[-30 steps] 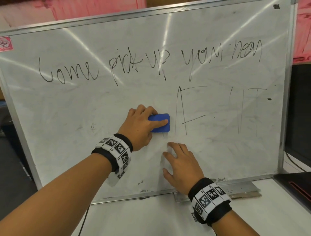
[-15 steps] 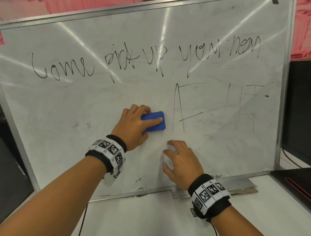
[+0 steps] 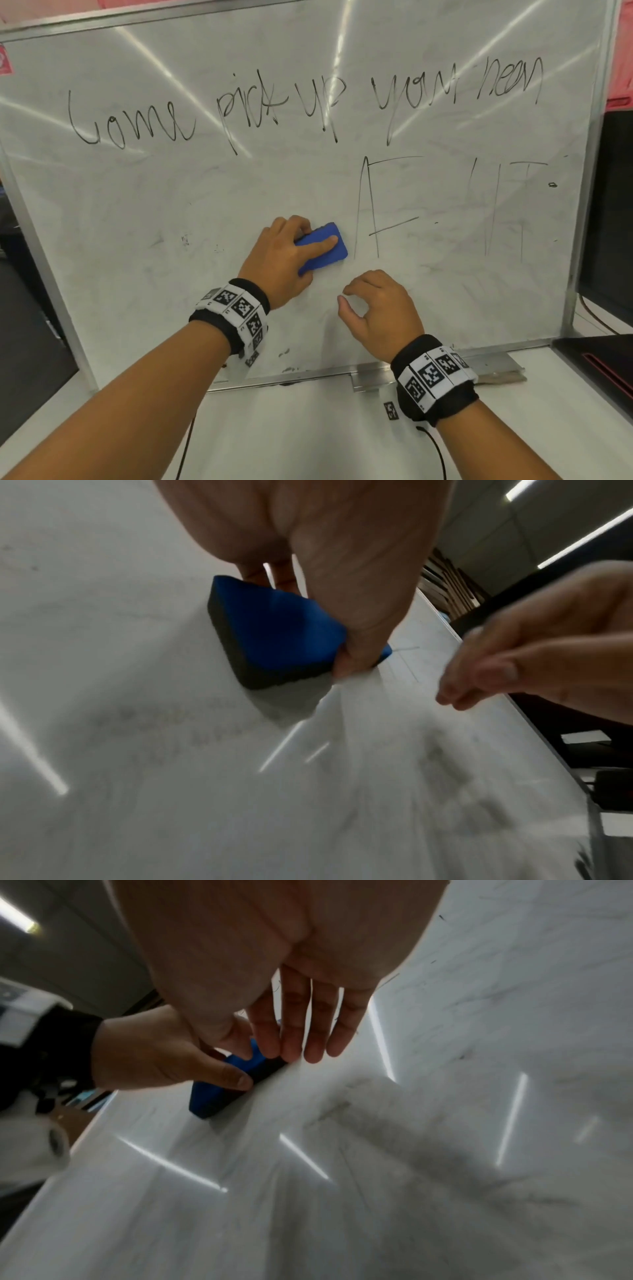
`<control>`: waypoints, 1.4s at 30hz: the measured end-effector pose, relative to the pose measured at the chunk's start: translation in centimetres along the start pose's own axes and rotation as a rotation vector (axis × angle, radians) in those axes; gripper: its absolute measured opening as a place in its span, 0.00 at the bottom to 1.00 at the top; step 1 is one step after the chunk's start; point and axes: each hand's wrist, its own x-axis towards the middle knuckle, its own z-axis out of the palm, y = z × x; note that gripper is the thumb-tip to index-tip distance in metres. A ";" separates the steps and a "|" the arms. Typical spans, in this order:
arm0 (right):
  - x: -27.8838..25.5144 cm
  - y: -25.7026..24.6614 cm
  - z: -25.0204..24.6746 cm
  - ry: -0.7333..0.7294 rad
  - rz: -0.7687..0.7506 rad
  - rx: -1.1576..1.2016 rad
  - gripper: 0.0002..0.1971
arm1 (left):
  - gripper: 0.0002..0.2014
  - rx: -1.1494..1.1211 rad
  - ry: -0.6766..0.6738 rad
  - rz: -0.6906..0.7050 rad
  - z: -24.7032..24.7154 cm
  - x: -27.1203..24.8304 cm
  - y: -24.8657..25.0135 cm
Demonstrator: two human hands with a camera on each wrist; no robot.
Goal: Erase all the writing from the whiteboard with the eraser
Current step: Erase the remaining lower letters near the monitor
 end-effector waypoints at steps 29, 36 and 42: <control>4.1 -4.2 2.2 0.126 0.288 0.067 0.43 | 0.21 -0.640 0.114 -0.355 -0.7 1.5 4.6; 3.7 -4.1 2.8 0.108 0.308 -0.008 0.41 | 0.19 -0.499 0.125 -0.435 -0.2 0.9 4.3; 3.8 -3.9 3.1 0.067 0.189 -0.039 0.38 | 0.20 -0.272 0.177 -0.370 -1.7 1.7 1.8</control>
